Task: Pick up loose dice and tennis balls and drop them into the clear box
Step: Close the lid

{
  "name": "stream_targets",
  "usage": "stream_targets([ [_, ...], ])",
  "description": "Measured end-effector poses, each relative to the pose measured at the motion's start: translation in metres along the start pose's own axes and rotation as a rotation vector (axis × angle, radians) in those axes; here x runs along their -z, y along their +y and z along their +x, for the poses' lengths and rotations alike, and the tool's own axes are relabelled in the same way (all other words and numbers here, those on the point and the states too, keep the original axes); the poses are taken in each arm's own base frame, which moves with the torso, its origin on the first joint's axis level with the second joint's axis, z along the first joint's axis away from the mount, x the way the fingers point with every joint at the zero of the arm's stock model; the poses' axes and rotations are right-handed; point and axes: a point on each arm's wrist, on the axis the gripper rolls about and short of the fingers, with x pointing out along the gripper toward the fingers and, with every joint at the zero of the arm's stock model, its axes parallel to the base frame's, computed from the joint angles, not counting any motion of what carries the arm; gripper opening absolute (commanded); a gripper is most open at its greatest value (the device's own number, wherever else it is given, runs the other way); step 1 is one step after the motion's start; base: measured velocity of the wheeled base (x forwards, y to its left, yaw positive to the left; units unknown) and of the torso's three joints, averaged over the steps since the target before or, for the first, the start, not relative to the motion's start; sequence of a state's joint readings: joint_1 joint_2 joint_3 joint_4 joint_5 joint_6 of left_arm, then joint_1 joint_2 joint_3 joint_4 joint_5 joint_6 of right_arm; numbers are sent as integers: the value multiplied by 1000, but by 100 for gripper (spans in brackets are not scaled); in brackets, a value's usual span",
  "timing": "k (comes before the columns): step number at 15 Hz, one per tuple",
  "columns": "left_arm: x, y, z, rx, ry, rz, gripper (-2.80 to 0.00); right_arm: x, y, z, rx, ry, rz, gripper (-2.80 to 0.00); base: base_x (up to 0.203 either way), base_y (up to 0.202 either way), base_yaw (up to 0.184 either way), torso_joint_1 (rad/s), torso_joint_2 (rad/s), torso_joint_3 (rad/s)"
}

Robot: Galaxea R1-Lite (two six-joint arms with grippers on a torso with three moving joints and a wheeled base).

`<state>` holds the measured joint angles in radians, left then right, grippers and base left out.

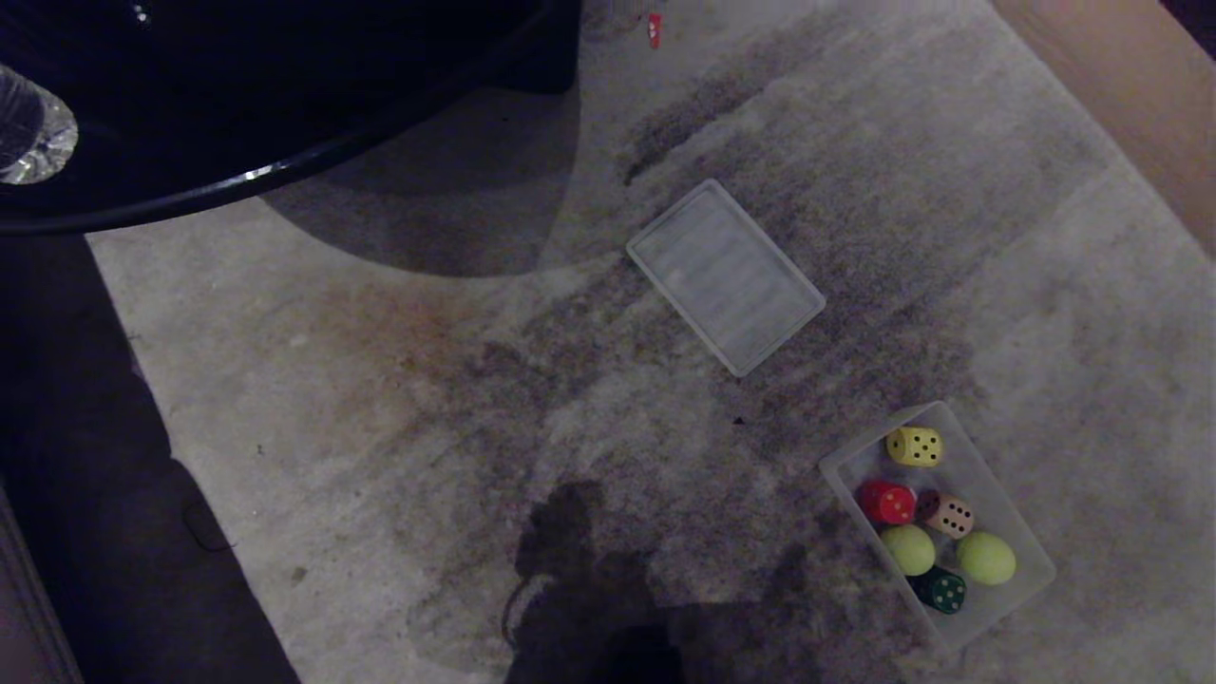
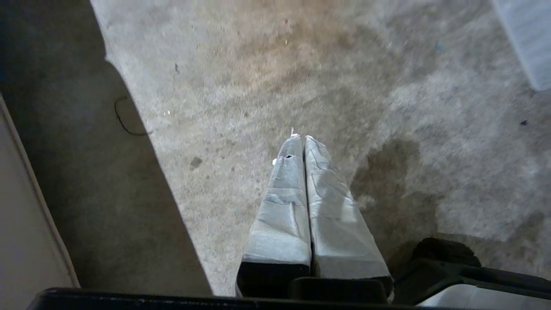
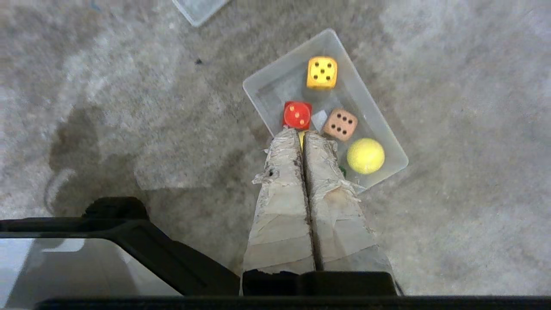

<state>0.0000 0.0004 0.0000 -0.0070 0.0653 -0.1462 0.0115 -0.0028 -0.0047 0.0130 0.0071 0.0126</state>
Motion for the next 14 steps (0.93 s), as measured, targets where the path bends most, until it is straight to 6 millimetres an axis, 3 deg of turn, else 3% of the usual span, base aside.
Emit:
stream_targets([
  [14,0,0,0,0,0,0,-280,0,0,0,0,1,-1,-280,0,0,0,3,1,203],
])
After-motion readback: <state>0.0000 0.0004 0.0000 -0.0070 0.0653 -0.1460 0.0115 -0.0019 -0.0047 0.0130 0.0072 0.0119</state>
